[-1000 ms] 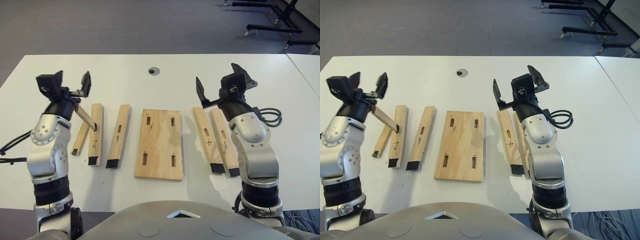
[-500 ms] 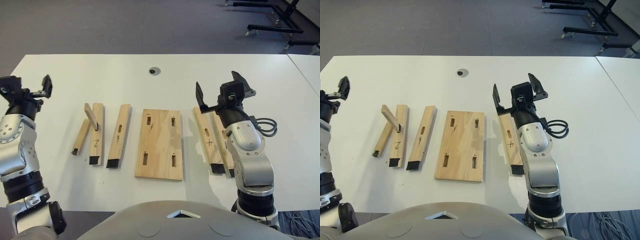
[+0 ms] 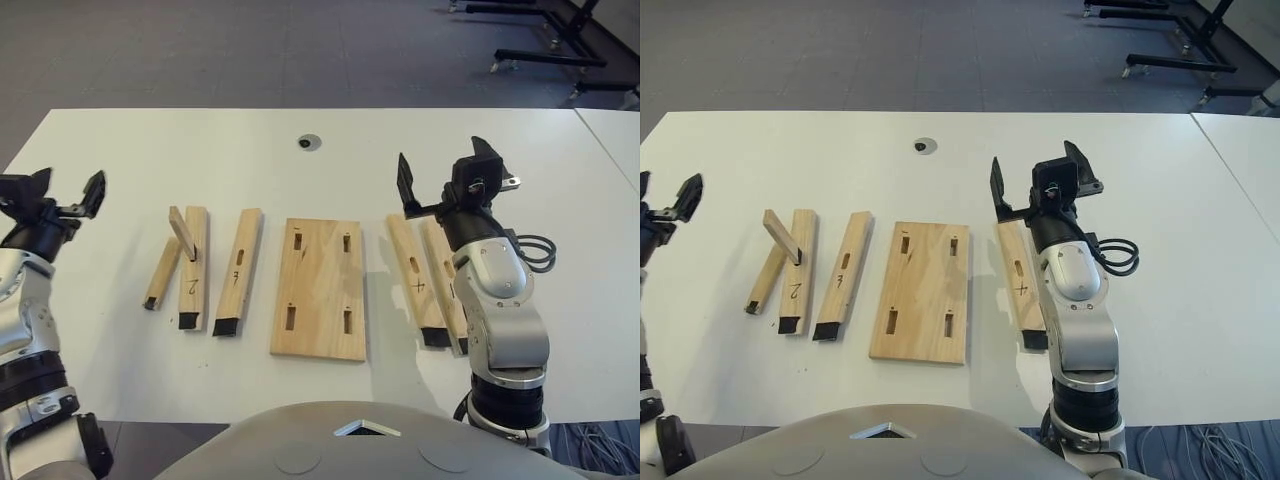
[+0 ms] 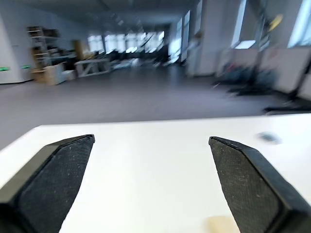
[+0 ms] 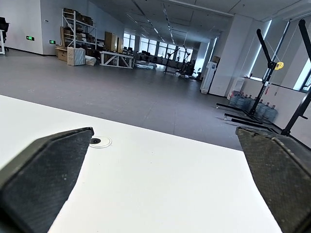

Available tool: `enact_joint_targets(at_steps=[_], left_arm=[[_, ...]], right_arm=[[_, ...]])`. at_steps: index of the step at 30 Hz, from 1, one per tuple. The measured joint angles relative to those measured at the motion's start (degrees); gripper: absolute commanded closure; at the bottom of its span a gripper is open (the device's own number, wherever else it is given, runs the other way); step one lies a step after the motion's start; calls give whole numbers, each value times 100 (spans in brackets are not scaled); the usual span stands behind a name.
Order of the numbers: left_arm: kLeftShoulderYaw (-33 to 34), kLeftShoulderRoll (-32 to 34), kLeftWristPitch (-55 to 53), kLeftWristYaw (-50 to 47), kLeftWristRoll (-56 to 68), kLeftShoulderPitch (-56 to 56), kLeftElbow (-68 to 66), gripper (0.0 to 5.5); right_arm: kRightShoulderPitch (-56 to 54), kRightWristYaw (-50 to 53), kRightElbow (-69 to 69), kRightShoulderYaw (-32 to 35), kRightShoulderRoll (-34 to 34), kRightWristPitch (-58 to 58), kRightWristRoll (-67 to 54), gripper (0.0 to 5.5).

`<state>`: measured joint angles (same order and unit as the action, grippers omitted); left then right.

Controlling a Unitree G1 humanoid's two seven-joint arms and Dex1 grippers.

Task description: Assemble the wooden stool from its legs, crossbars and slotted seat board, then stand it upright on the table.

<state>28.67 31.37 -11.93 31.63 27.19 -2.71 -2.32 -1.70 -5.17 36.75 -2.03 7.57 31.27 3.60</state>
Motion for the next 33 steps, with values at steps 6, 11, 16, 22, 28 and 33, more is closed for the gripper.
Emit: enact_joint_targets(at_steps=[6,11,16,22,28,33], left_arm=[[-541,-568,-1082,132,1578,701,2416,118],[-515,-788,-764,-441,886,1556,3203,118],[-543,-787,-782,-1091,-33,2322,3888,118],[-810,-780,-940,-896,-75,3071,4156,118],[-1049,-719,-1278,-1100,-614,3418,3951,118],[-1314,-730,-1563,-947,-548,3602,3891,118]], right_arm=[[-16,-26,-47,-7,70,-4,-9,10],[17,-40,-58,-4,141,-5,-9,10],[119,-14,-32,-16,177,-5,42,10],[141,12,-23,-75,167,-3,90,10],[140,-38,45,-130,197,126,89,10],[136,-154,101,-154,294,254,86,10]])
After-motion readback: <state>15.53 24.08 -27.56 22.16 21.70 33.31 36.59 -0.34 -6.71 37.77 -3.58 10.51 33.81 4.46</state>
